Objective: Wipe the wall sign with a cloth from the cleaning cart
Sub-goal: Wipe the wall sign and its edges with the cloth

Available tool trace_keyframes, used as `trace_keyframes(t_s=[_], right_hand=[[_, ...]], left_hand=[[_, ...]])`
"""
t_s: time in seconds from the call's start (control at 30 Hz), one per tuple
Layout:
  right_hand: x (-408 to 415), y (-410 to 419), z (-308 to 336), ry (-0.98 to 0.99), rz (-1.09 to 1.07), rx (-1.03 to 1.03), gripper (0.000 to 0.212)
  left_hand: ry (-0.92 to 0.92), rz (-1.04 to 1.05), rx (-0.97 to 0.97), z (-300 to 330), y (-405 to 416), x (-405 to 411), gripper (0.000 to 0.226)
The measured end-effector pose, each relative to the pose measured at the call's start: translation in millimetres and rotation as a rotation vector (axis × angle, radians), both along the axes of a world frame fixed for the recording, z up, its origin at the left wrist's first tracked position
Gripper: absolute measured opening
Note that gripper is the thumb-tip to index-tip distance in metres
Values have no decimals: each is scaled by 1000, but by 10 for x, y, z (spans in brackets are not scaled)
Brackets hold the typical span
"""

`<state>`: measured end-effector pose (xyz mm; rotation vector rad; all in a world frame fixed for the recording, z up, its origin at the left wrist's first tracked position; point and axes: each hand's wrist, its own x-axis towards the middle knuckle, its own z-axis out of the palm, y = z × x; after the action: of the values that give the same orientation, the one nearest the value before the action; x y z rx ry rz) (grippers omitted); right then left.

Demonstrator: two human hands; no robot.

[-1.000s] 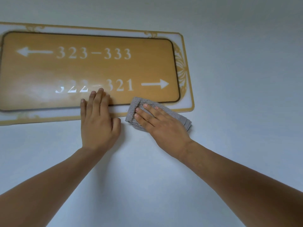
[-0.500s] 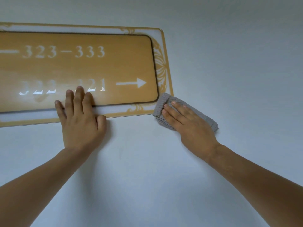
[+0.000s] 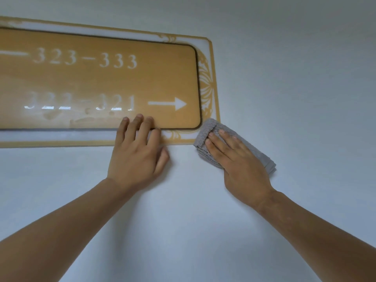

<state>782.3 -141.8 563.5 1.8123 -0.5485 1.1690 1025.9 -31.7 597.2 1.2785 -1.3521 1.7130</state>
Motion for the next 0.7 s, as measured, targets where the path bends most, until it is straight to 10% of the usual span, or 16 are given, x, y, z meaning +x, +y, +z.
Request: trace_keyframes(t_s=[0.7], right_hand=[[-145,-54,100,96,-85,-131,71]], left_hand=[[152,-105,-83,-69,-93,-204,39]])
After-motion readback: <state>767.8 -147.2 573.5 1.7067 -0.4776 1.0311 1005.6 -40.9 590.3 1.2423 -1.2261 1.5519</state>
